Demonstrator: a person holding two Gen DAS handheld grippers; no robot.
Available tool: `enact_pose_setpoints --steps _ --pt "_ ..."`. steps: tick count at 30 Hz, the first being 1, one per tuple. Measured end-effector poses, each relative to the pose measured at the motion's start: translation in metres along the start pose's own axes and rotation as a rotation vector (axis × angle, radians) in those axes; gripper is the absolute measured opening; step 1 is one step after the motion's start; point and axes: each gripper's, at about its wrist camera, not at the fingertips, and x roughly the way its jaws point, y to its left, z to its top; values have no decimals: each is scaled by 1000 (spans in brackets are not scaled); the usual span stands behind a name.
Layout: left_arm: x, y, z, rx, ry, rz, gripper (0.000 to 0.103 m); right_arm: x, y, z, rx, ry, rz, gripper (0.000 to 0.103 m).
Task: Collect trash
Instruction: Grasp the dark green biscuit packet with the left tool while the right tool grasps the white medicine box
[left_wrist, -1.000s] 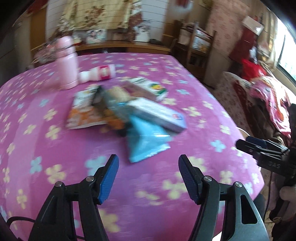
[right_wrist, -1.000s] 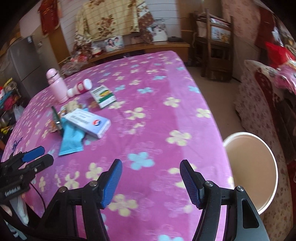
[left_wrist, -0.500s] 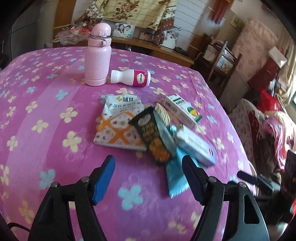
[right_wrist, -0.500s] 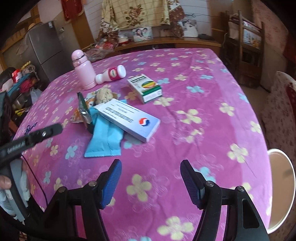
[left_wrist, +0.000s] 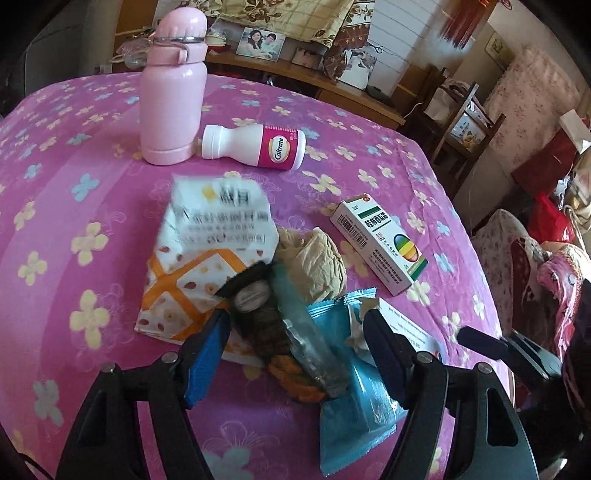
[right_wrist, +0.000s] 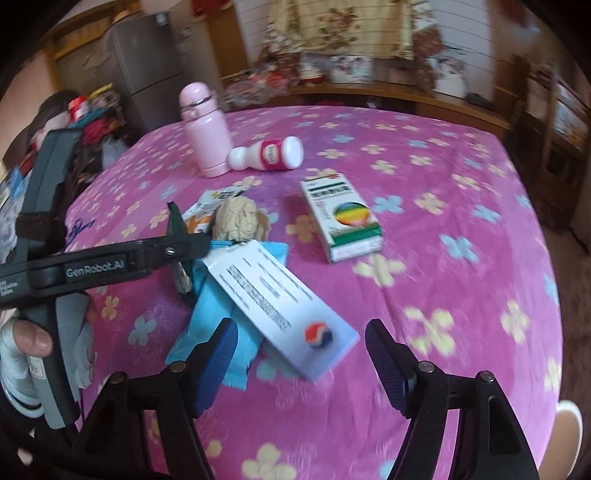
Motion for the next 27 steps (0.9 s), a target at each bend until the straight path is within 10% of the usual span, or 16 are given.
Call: enact_pose_setpoints --steps 6,10,18,27 --pt "3 3 -2 11 22 -22 74 32 -5 12 -10 41 111 77" --pt "2 6 -5 15 45 -26 43 34 -7 10 16 26 115 77" --pt "-17 3 -18 85 54 -22 33 17 10 -9 48 96 127 59" --pt "-37 -1 -33 124 60 -19 30 2 25 -40 93 85 52 67"
